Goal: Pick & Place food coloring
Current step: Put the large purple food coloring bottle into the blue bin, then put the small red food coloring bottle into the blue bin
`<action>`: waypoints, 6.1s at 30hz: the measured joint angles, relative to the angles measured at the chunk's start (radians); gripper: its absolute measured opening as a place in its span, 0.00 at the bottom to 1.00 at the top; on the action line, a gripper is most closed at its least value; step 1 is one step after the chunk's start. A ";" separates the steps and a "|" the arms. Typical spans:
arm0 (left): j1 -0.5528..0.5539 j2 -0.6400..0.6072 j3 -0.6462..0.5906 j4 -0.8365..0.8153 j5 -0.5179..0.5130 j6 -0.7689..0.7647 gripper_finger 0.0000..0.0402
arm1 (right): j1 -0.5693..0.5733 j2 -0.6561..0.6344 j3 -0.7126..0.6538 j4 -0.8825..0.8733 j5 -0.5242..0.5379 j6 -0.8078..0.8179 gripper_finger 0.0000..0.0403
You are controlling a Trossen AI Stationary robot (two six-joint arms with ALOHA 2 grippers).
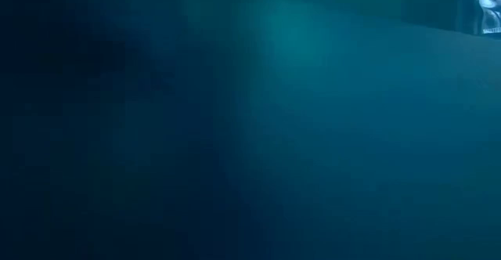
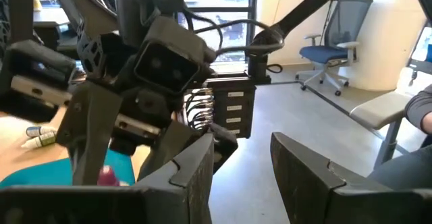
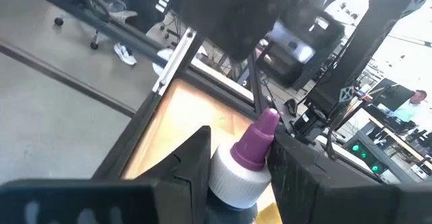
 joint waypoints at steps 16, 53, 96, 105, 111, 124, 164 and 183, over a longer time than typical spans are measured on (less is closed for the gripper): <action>0.000 0.000 0.000 -0.003 0.000 0.000 0.36 | -0.024 0.000 -0.007 -0.068 -0.061 0.111 0.34; -0.001 0.000 0.000 -0.003 0.000 0.000 0.36 | 0.015 -0.074 0.022 -0.040 -0.132 0.001 0.40; 0.600 -0.469 0.000 -0.974 0.342 -0.395 0.36 | 0.205 -0.991 -1.072 -0.629 0.096 1.016 0.40; 0.736 -0.469 0.000 -0.929 0.344 -0.331 0.36 | 0.171 -1.047 -1.086 -0.566 0.103 0.787 0.40; 0.789 -0.469 0.000 -0.899 0.335 -0.355 0.36 | 0.158 -1.051 -1.080 -0.536 0.065 0.654 0.40; 0.851 -0.469 0.000 -0.894 0.393 -0.322 0.39 | 0.078 -1.181 -1.268 -0.377 -0.221 0.695 0.40; 0.897 -0.211 -0.001 -1.114 0.495 -0.445 0.56 | 0.056 -1.321 -1.368 -0.257 -0.229 0.627 0.40; 0.897 -0.148 0.000 -1.163 0.468 -0.499 0.48 | 0.033 -1.321 -1.368 -0.277 -0.244 0.626 0.40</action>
